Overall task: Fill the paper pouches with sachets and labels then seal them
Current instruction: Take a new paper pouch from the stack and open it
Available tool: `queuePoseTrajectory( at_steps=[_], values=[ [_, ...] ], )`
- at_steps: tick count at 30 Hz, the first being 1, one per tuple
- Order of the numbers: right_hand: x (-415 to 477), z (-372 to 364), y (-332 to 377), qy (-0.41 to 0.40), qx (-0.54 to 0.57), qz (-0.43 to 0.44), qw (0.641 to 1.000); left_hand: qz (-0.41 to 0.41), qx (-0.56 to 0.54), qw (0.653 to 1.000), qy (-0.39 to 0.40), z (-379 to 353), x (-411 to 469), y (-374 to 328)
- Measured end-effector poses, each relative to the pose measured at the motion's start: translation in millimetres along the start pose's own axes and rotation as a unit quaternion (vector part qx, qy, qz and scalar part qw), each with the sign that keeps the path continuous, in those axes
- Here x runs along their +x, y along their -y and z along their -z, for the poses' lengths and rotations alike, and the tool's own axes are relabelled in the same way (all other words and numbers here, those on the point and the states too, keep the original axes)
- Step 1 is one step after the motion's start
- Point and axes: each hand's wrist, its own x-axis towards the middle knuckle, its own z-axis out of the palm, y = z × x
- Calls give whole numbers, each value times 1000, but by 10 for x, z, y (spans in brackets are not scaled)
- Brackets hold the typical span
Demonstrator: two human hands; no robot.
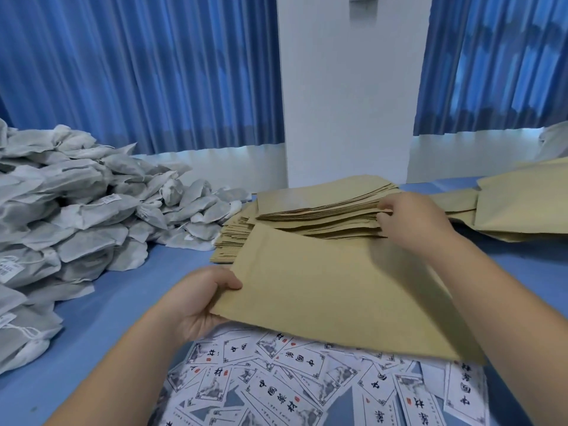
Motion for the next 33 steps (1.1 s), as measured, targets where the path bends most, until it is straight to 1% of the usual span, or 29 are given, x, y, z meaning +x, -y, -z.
queuePoseTrajectory(
  at_steps=[2,3,4,5,7,9,11,13,16,17,20,22,25,33],
  values=[
    [-76,-26,147,22,11,24,999,5,9,1000,0,-59,-7,31],
    [-122,-48,244,50,44,37,997,1,11,1000,1,-92,-15,39],
    [-181,-72,351,86,102,46,990,-9,15,1000,0,-119,-13,47],
    [-252,-102,470,129,179,50,974,-21,23,1000,-3,-145,-16,55],
    [-411,-176,716,206,314,54,925,-60,41,997,-6,-189,-12,83],
    [-545,-270,916,261,359,67,894,-106,46,993,5,-214,-8,113],
    [-649,-361,1044,294,369,67,879,-125,42,991,32,-224,-20,125],
    [-705,-422,1089,304,374,56,875,-122,44,989,63,-254,-43,129],
    [-735,-442,1103,296,396,37,868,-144,31,987,57,-292,-36,141],
    [-736,-432,1112,291,406,29,866,-148,27,987,65,-295,-35,149],
    [-724,-369,1140,269,440,4,857,-143,17,982,125,-308,-80,149],
    [-713,-321,1148,251,461,-9,851,-143,18,981,133,-310,-101,139],
    [-707,-282,1154,228,471,-14,852,-155,36,977,143,-354,-125,142],
    [-710,-208,1138,261,490,-8,832,-149,6,970,193,-357,-125,150]
  ],
)
